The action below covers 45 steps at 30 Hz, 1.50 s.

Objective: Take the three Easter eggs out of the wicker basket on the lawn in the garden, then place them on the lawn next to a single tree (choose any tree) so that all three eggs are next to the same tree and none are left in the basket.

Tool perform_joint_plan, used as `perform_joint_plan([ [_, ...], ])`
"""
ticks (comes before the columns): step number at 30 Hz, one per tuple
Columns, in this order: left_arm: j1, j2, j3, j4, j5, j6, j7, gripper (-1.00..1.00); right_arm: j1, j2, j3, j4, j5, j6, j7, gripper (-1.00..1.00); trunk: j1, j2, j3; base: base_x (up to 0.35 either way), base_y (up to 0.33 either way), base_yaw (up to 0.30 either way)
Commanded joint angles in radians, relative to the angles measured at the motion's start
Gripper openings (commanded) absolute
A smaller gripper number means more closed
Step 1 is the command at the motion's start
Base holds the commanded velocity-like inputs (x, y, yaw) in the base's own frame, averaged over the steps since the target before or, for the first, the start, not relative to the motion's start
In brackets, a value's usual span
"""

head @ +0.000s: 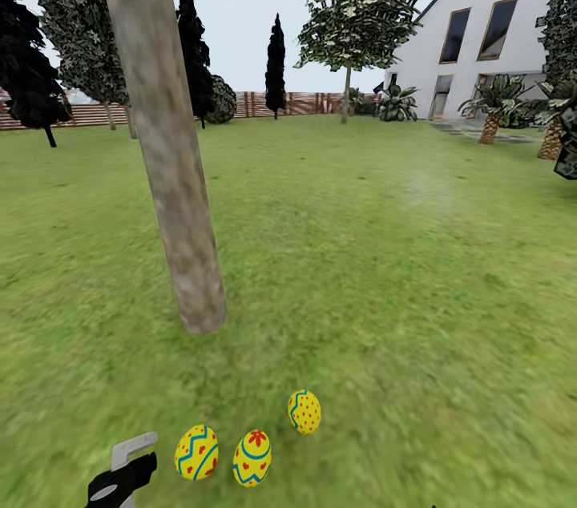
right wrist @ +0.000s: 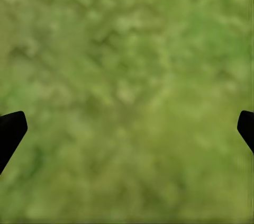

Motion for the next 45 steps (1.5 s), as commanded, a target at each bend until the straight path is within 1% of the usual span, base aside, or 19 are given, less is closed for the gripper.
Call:
perform_joint_plan([
  [1,0.0,0.0,-0.009,0.0,0.007,-0.003,0.005,1.0,0.0,0.0,0.001,-0.001,-0.01,0.0,-0.002,1.0,-0.004,0.007,0.002,0.0,0.0,0.0],
  [18,0.0,0.0,-0.009,0.0,0.006,-0.003,0.005,1.0,0.0,0.0,0.003,0.0,-0.003,-0.001,-0.002,1.0,-0.069,0.126,0.056,0.0,0.0,0.0],
  [30,0.0,-0.006,-0.01,0.0,0.003,-0.003,0.005,1.0,0.0,0.0,0.003,0.001,-0.001,-0.001,0.0,1.0,-0.115,0.21,0.093,0.0,0.0,0.0],
  [45,0.0,-0.007,-0.01,0.0,0.003,-0.003,0.005,1.0,0.0,0.0,0.003,0.001,-0.001,-0.001,0.0,1.0,-0.173,0.315,0.14,0.0,0.0,0.0],
])
